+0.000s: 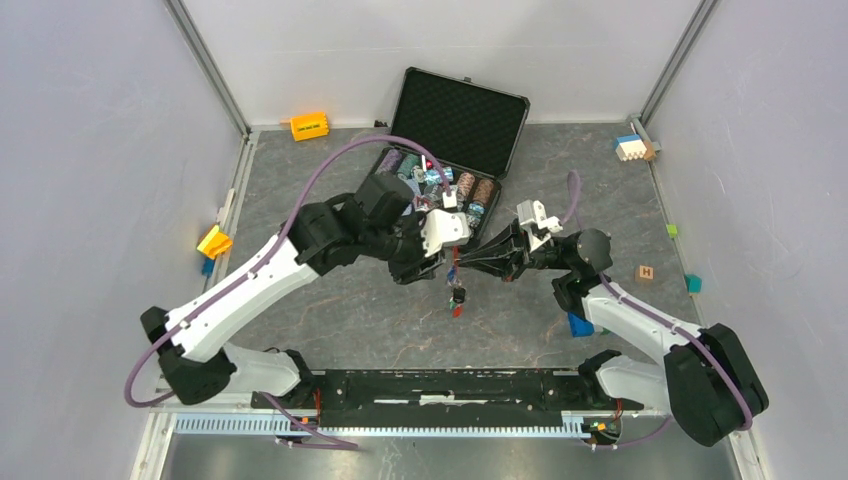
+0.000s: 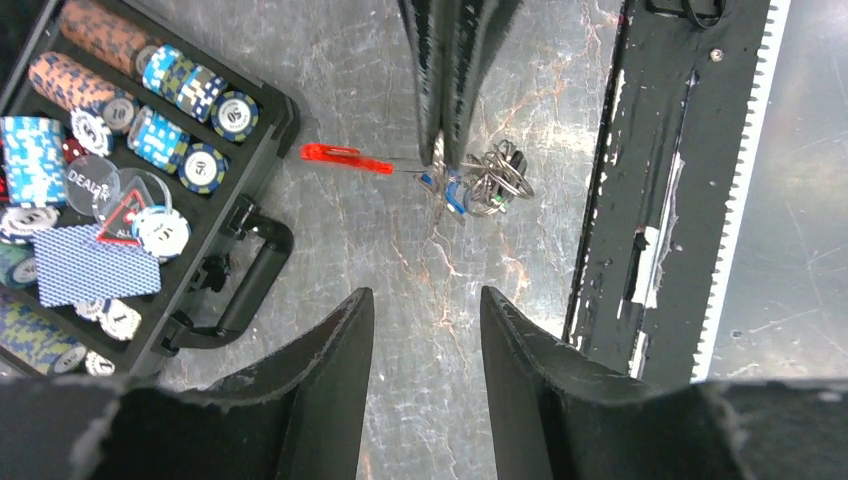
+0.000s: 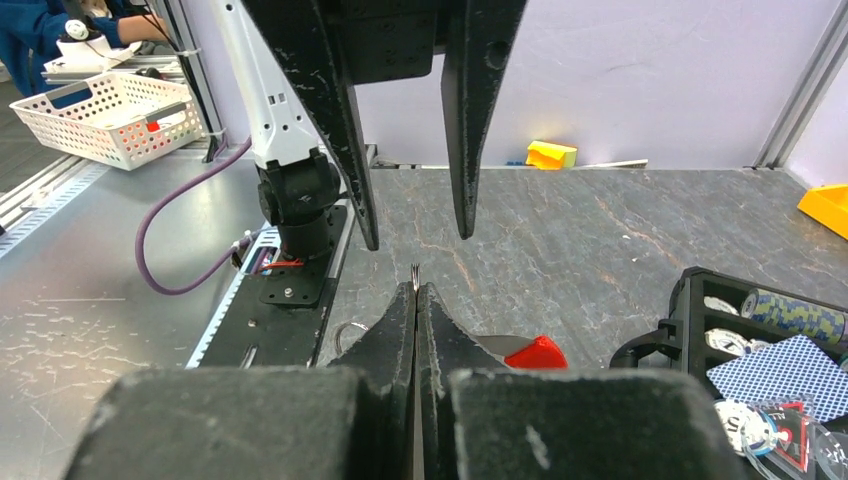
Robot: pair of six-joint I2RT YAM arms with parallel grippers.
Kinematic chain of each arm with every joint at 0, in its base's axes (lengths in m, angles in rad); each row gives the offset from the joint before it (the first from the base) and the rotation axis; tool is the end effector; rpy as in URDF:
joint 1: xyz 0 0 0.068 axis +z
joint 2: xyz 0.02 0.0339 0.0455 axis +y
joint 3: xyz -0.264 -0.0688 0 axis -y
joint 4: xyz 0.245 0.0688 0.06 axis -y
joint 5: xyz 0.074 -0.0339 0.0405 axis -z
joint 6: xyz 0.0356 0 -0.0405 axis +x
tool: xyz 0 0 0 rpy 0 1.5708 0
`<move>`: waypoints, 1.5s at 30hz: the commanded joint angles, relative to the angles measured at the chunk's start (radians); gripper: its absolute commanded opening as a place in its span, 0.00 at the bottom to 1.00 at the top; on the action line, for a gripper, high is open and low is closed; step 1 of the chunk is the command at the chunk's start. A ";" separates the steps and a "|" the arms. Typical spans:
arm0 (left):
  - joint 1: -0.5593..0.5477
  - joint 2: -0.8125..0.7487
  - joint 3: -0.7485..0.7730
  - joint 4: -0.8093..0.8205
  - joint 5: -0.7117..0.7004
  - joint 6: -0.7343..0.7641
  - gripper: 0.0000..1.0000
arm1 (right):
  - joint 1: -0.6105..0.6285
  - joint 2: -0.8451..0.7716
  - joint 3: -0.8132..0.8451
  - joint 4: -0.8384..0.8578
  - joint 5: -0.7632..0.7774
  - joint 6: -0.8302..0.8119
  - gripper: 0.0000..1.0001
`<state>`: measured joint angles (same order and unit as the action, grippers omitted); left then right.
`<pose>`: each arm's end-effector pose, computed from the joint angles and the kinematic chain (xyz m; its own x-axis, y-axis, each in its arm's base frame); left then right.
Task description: Put the keys on the keyring
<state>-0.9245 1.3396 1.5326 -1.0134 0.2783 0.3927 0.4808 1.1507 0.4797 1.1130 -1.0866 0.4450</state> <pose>0.1501 -0.2153 0.3972 -0.0700 0.7038 -0.7069 0.9820 0.1734 0.0753 0.1835 0.1312 0.2879 -0.0557 0.1970 -0.9788 -0.9978 -0.0466 0.0474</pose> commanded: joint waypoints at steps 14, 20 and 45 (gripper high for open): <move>0.004 -0.171 -0.299 0.431 0.222 0.216 0.51 | -0.013 -0.018 0.001 0.123 -0.007 0.051 0.00; 0.005 -0.144 -0.284 0.440 0.242 0.204 0.44 | -0.013 -0.019 -0.003 0.123 -0.009 0.051 0.00; 0.009 -0.096 -0.254 0.434 0.220 0.167 0.07 | -0.014 -0.031 -0.033 0.226 -0.029 0.083 0.00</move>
<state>-0.9203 1.2274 1.2388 -0.6098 0.4751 0.5663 0.4702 1.1397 0.4591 1.1900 -1.1103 0.4934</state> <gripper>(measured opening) 0.106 0.006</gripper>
